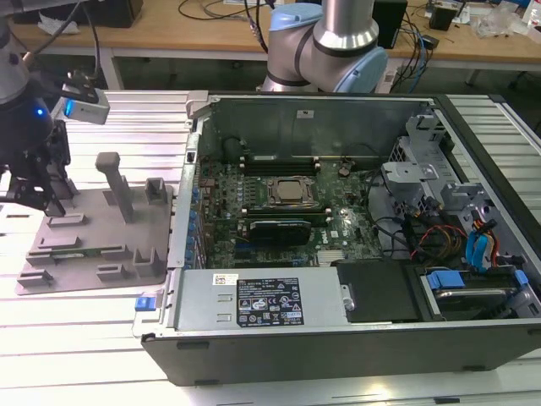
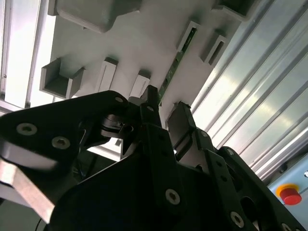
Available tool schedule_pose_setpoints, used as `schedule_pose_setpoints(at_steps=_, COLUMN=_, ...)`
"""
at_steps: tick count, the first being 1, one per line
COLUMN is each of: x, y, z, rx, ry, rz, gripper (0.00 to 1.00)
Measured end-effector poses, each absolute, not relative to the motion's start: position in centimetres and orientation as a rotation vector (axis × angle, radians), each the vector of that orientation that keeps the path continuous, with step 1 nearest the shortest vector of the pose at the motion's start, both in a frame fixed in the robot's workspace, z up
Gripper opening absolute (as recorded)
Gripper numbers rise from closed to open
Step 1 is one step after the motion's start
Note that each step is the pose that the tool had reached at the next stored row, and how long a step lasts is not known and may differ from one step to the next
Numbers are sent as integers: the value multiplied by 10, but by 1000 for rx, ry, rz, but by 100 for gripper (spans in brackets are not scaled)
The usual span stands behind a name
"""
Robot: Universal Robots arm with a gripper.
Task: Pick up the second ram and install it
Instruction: 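Pick up the second ram and move it above second insertion slot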
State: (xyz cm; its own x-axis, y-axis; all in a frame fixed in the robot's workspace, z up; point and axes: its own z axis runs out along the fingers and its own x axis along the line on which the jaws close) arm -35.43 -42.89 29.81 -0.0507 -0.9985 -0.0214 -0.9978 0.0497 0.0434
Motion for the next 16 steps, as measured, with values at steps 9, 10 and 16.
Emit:
schedule_pose_setpoints(at_steps=9, x=-355, y=-434, z=281, rx=2161, ry=-2259, rz=-72, gripper=34)
schedule_pose_setpoints(at_steps=10, x=-355, y=-434, z=280, rx=2161, ry=-2259, rz=-72, gripper=34)
schedule_pose_setpoints(at_steps=16, x=-355, y=-436, z=275, rx=2162, ry=-2258, rz=-72, gripper=34)
